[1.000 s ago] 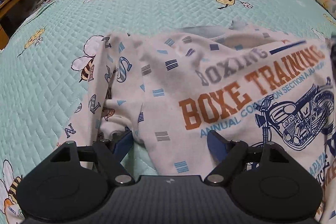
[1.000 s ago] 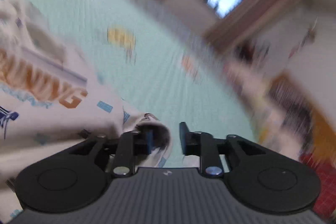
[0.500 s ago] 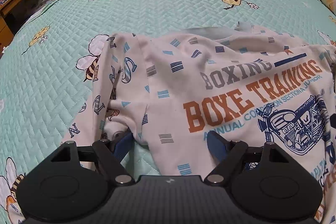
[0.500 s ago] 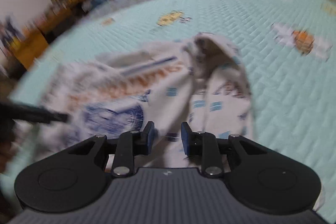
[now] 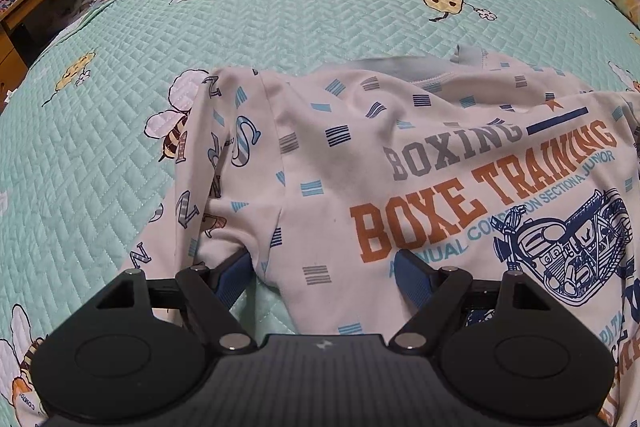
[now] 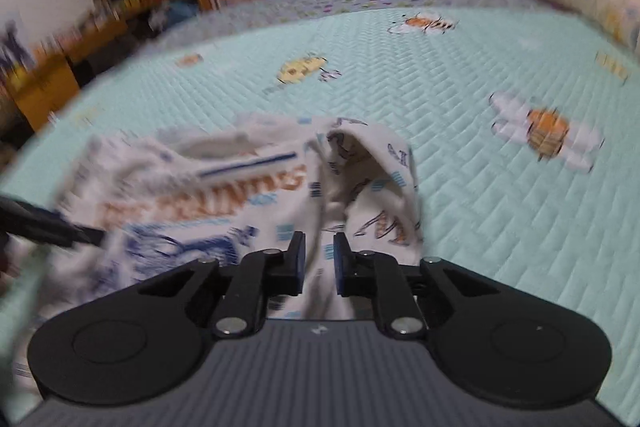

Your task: Fold clothes

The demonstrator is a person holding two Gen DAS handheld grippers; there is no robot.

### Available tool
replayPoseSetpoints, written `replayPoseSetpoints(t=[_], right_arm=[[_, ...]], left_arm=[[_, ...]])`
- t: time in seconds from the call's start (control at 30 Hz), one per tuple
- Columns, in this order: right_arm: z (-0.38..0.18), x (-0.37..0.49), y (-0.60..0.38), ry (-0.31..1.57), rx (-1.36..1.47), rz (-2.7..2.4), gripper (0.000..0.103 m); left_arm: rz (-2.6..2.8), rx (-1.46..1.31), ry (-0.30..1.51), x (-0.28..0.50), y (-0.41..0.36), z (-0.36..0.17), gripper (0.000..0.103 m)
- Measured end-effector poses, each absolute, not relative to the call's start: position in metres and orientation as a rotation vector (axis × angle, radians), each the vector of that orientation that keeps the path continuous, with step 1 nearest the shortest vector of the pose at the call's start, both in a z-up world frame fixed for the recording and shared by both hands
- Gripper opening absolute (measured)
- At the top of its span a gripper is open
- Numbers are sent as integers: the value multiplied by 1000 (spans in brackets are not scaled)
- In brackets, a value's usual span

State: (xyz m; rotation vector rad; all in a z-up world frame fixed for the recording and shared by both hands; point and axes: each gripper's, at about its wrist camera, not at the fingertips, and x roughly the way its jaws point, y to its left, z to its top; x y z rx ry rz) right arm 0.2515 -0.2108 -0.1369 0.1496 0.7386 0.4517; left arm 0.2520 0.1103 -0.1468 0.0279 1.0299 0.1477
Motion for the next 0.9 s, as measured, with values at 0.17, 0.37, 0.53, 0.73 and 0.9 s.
replayPoseSetpoints(t=[0.17, 0.37, 0.53, 0.73, 0.9], right_arm=[[-132, 240, -223, 673, 103, 360, 38], [-165, 258, -209, 786, 48, 363, 45], [-166, 261, -192, 746, -67, 387, 12], [-151, 270, -183, 536, -392, 245, 9], [-137, 295, -214, 539, -363, 53, 20]], left_arm=[[151, 27, 1028, 252, 111, -147, 81], [159, 27, 1027, 255, 111, -147, 81], [165, 35, 1028, 257, 109, -147, 81], [171, 36, 1030, 256, 110, -147, 81], [154, 24, 1003, 245, 113, -138, 80]])
